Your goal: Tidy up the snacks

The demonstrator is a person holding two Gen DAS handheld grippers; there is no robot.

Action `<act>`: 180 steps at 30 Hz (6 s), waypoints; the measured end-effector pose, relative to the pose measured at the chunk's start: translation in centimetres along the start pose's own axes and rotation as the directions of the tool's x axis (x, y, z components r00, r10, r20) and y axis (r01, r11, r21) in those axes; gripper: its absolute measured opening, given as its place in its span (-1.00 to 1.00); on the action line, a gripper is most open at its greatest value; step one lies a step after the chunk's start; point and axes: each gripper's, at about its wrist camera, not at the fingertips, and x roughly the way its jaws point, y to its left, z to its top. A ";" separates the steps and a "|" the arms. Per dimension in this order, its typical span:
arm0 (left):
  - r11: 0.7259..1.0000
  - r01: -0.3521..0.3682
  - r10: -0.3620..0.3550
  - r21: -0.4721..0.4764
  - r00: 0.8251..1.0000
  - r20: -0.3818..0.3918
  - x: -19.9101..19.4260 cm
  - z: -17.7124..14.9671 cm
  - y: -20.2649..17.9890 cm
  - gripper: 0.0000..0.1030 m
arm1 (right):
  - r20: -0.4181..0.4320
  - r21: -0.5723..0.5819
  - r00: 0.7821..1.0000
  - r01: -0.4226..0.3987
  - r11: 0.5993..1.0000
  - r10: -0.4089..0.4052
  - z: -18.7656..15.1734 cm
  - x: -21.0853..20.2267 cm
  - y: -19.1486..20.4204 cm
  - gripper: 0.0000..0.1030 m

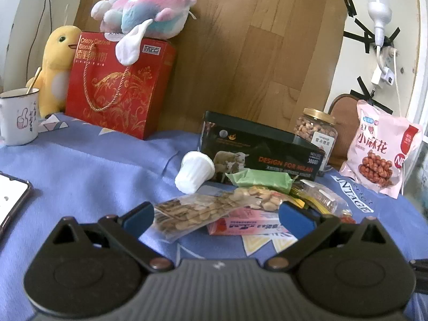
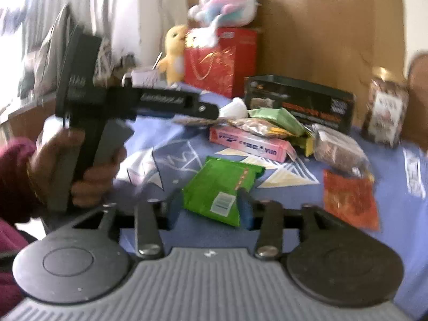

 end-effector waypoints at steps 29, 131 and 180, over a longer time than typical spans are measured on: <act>0.925 0.341 -0.379 -0.165 0.844 -0.379 0.4 -1.0 -1.5 0.40 | -0.116 0.016 0.993 -0.030 0.999 0.031 -0.4 1.8 -1.7 0.29; 0.880 0.405 -0.457 -0.248 0.864 -0.212 1.4 -0.4 3.0 0.59 | -0.043 0.085 0.992 -0.112 0.990 0.116 -1.2 -1.7 -6.3 0.68; 0.867 0.453 -0.496 -0.208 0.822 -0.281 1.8 -1.3 0.7 0.51 | -0.071 0.063 0.992 -0.103 0.993 0.108 0.0 3.4 -3.3 0.56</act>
